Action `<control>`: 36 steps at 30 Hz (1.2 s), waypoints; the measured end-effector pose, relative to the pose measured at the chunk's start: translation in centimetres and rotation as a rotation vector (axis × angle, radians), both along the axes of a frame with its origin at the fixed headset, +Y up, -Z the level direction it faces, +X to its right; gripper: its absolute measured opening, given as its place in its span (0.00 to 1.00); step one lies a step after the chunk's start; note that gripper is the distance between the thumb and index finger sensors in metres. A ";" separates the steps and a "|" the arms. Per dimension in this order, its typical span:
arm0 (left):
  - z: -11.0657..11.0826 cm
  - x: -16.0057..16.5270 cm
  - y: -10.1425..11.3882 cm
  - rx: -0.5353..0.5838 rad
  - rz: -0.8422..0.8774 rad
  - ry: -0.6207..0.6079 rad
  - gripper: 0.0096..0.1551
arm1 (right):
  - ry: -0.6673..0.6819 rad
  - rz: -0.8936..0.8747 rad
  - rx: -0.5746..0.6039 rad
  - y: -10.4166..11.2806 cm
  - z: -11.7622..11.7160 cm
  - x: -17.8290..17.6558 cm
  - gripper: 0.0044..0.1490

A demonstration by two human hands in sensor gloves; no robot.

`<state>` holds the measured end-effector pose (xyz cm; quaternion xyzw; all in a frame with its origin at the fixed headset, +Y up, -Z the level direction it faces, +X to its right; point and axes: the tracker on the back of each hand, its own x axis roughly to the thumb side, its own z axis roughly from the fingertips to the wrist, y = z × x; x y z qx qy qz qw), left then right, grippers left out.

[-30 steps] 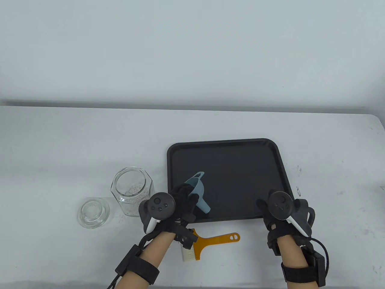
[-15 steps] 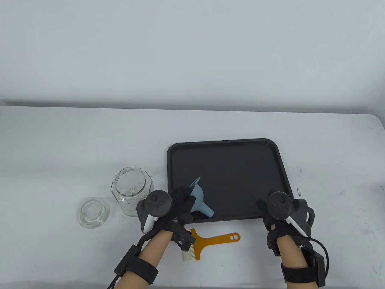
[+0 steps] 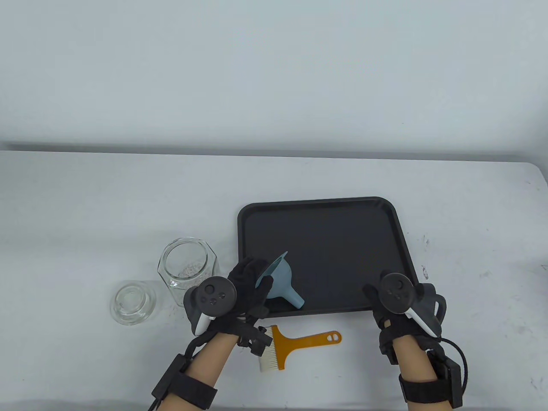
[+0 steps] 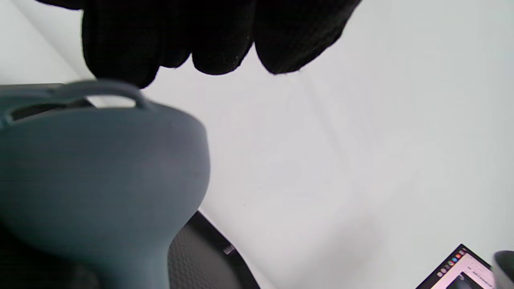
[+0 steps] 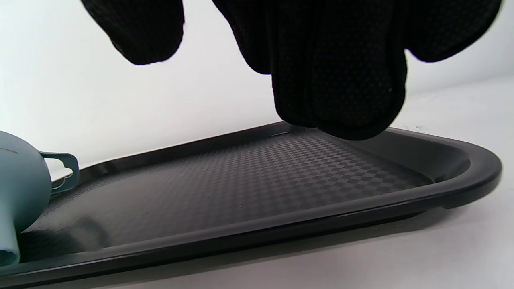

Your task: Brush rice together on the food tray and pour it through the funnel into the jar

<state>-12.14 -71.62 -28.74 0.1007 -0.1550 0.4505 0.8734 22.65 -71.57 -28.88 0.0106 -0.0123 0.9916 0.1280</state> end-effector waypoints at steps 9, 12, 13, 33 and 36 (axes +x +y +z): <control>3.1 -5.2 5.5 0.331 -0.018 0.122 0.33 | 0.005 0.002 0.000 0.0 0.1 -0.2 0.42; 3.6 -8.3 6.1 0.391 -0.052 0.251 0.32 | 0.006 0.003 0.002 0.0 0.1 -0.2 0.42; 3.7 -9.2 6.1 0.395 -0.063 0.290 0.32 | 0.006 0.003 0.002 0.0 0.1 -0.2 0.42; 1.0 -19.8 -3.3 -0.439 -0.463 0.635 0.50 | 0.002 0.015 -0.015 -0.2 0.2 -0.3 0.42; 0.8 -20.1 -4.2 -0.545 -0.481 0.615 0.52 | 0.003 0.015 -0.014 -0.2 0.2 -0.4 0.42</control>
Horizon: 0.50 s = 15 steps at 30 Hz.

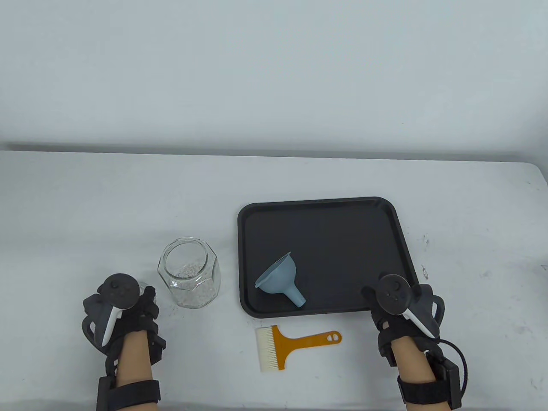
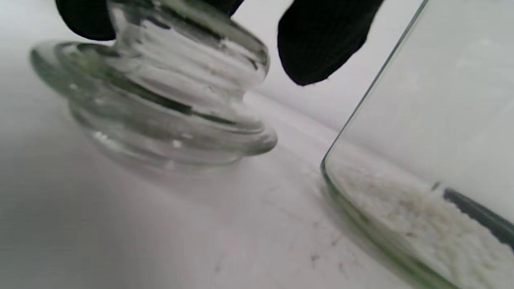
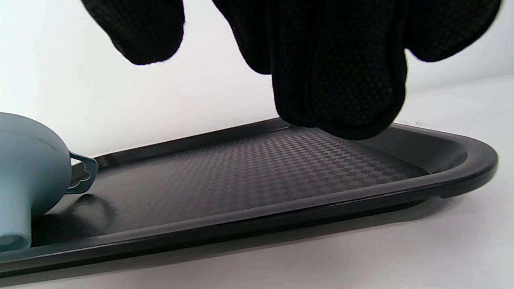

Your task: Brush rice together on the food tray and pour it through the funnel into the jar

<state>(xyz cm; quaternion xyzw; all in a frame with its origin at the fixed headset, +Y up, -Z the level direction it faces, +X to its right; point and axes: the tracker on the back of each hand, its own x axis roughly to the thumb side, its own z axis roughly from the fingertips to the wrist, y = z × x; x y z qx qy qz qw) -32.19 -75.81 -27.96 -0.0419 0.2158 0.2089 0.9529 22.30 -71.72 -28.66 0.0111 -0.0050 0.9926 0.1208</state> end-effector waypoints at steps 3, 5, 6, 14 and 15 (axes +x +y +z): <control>-0.1 -0.1 -0.7 -0.079 0.017 -0.002 0.53 | 0.001 0.002 0.000 0.0 0.0 0.0 0.42; -0.3 -0.1 -0.8 -0.086 -0.002 -0.007 0.53 | 0.001 0.001 -0.002 0.0 0.0 0.0 0.42; -0.3 0.0 -0.8 -0.094 -0.010 -0.009 0.53 | 0.001 0.001 -0.002 0.0 0.0 0.0 0.42; -0.4 -0.2 -0.5 -0.028 -0.044 -0.007 0.52 | 0.001 0.000 -0.006 0.0 0.0 0.0 0.42; -0.3 -0.3 -0.4 0.012 -0.023 -0.007 0.52 | 0.001 0.001 -0.005 0.0 0.0 0.0 0.42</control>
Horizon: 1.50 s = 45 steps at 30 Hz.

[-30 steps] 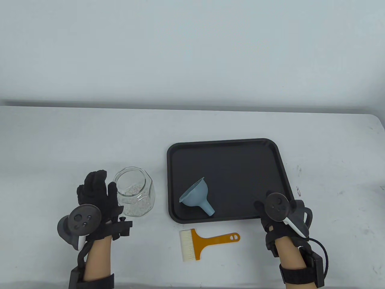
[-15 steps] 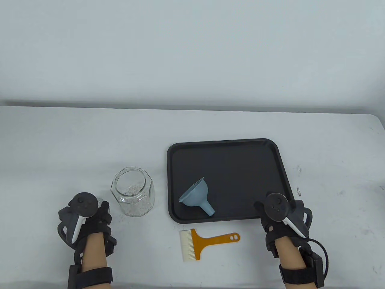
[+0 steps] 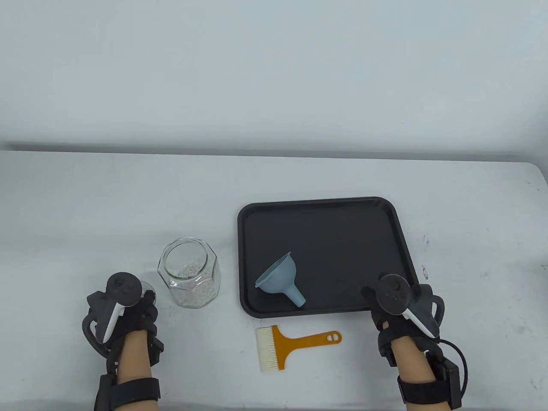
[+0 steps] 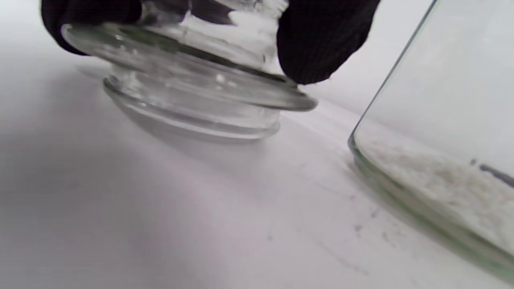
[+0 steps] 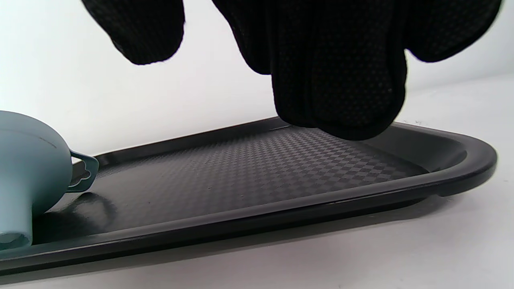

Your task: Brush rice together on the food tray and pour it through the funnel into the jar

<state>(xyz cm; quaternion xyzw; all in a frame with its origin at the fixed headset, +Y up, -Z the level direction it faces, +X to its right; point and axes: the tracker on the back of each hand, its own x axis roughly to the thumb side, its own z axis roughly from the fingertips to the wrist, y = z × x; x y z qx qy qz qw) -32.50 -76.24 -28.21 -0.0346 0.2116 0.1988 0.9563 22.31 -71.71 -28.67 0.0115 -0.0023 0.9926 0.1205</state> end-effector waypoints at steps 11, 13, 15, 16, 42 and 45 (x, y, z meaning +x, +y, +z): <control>1.8 1.7 6.5 0.622 -0.040 -0.002 0.51 | 0.003 0.001 0.024 0.4 0.0 0.0 0.42; 2.1 2.8 8.0 0.707 -0.076 -0.068 0.51 | 0.001 -0.001 0.028 0.4 0.0 0.0 0.42; 2.2 4.1 8.9 0.754 -0.101 -0.135 0.51 | 0.000 -0.002 0.030 0.4 0.1 0.0 0.42; 2.2 4.8 9.3 0.769 -0.110 -0.163 0.51 | 0.000 -0.002 0.031 0.4 0.1 0.0 0.42; -0.7 10.5 9.1 0.606 -0.205 -0.357 0.48 | -0.002 -0.004 0.033 0.5 0.1 0.1 0.42; -0.7 10.5 9.1 0.597 -0.195 -0.355 0.47 | -0.003 -0.003 0.033 0.5 0.1 0.1 0.42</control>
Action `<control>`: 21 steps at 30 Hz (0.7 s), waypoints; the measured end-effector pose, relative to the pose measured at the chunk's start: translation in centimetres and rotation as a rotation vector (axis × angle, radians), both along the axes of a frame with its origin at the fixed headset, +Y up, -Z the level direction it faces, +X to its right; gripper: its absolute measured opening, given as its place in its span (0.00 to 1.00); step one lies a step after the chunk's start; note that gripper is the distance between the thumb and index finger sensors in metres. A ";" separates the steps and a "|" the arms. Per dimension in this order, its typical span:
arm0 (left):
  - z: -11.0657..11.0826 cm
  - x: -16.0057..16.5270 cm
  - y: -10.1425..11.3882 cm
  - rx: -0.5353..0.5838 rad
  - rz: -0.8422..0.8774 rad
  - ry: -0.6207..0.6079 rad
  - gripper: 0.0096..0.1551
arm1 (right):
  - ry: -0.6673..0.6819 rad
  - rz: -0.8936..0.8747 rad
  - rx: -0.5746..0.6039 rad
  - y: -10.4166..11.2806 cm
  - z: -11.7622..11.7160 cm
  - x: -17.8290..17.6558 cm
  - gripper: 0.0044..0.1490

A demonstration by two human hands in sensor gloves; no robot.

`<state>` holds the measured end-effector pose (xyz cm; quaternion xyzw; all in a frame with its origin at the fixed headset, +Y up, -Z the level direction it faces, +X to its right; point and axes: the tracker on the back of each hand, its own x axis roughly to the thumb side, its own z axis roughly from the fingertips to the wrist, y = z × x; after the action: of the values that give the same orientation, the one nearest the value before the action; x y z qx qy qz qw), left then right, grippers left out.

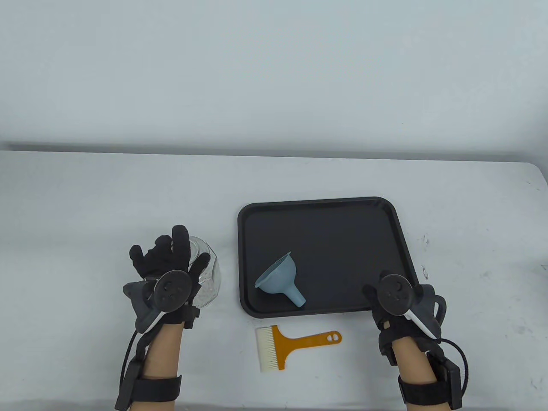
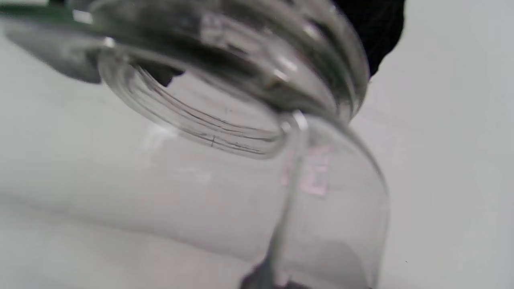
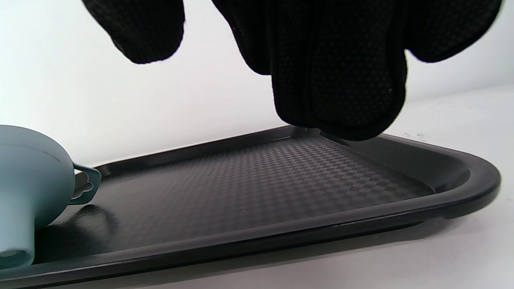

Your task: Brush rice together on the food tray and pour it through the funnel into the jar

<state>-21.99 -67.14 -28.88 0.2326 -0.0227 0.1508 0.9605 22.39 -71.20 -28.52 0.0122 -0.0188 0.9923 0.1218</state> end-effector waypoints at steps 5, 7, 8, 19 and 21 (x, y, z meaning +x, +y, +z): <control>0.0 0.0 -0.1 -0.005 0.007 0.002 0.47 | 0.002 0.002 -0.001 0.0 0.0 0.0 0.42; 0.0 0.0 -0.1 -0.007 0.011 0.000 0.47 | 0.003 0.002 -0.002 0.0 0.0 -0.1 0.42; 0.0 0.0 -0.1 -0.008 0.014 -0.002 0.47 | 0.003 0.002 -0.002 0.0 0.0 -0.1 0.42; 0.0 0.0 -0.3 -0.021 0.027 -0.006 0.47 | 0.004 -0.002 -0.002 0.0 0.0 -0.1 0.42; 0.0 0.0 -0.3 -0.023 0.030 -0.007 0.47 | 0.005 -0.001 -0.002 0.0 0.0 -0.1 0.42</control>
<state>-22.03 -67.45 -28.85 0.2213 -0.0210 0.1663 0.9607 22.30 -71.20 -28.47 0.0144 -0.0175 0.9922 0.1225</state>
